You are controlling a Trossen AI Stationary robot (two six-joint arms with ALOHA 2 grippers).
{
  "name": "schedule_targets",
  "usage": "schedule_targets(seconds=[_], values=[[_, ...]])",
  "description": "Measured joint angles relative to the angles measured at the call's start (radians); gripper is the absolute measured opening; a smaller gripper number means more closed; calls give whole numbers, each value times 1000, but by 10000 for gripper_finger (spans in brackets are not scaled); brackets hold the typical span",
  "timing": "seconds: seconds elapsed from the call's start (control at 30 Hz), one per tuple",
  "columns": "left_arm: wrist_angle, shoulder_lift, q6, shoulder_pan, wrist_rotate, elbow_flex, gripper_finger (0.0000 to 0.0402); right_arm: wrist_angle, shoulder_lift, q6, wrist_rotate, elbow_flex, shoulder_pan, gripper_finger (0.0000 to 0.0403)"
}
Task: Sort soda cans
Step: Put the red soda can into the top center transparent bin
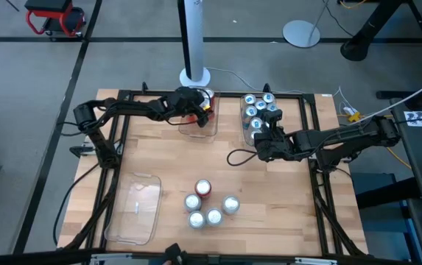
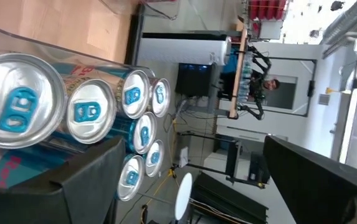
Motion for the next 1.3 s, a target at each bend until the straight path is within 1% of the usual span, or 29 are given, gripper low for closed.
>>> schedule_targets(seconds=[0.07,0.23,0.3,0.37,0.6,0.83,0.93,1.07,1.13,1.23,1.3], values=[[-3,0,0,-2,0,0,298,0,0,0,-2,0,0,380],[-1,0,-3,-4,-1,0,363,-1,1,0,-3,0,0,380],[-1,0,-7,-4,3,0,380,-1,1,0,-3,0,0,380],[0,0,-7,-4,1,0,387,-1,1,-1,-3,0,0,380],[2,-9,2,-4,-2,-2,393,-5,1,-1,-3,0,0,380],[-62,-133,8,-21,-9,-3,394,-7,1,-1,-3,0,0,380],[-96,-205,23,-55,-8,-3,394,-9,1,-1,-3,0,0,380],[-133,-272,31,-122,-8,-2,394,-8,1,0,-3,0,0,380],[-119,-292,24,-156,-7,-2,394,-8,1,0,-3,0,0,380],[-117,-306,-27,-209,-4,-2,394,-8,1,1,-3,0,0,380],[-131,-307,-16,-239,26,-2,394,-8,1,1,-3,0,0,380]])
